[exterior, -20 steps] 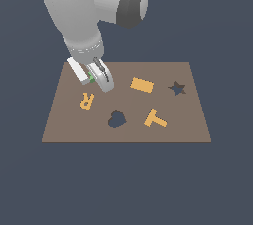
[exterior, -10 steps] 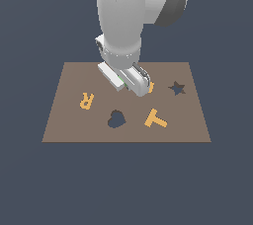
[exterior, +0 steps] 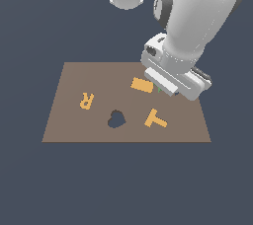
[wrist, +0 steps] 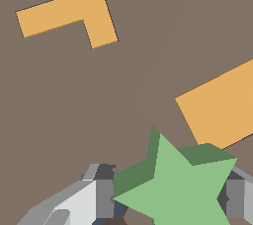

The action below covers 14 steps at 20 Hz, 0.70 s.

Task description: Insert a designated object into the corresponding slot on a board.

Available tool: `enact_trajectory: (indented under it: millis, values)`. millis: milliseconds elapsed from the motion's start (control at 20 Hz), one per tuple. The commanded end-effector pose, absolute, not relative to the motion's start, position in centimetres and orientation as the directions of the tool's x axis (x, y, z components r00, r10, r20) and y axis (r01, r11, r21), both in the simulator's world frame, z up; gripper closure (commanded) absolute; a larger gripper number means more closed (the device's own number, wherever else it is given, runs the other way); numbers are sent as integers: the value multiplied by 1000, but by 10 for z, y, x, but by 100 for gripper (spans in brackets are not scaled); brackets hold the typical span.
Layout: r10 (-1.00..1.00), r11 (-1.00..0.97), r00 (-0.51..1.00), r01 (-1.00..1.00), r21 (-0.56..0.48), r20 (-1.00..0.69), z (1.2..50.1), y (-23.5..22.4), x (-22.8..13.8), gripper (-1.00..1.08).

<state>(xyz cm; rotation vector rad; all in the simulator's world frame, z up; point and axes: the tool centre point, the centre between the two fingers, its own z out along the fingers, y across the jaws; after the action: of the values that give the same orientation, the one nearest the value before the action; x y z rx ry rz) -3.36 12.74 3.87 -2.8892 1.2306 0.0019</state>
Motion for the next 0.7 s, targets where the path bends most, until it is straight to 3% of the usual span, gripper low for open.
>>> enact_trajectory:
  millis: [0, 300, 650]
  values:
    - [-711, -703, 703, -711, 0, -1, 40, 151, -31, 108]
    - [-695, -719, 719, -695, 0, -1, 41, 182, -27, 108]
    - [-693, -721, 721, -693, 0, -1, 37, 184, -27, 108]
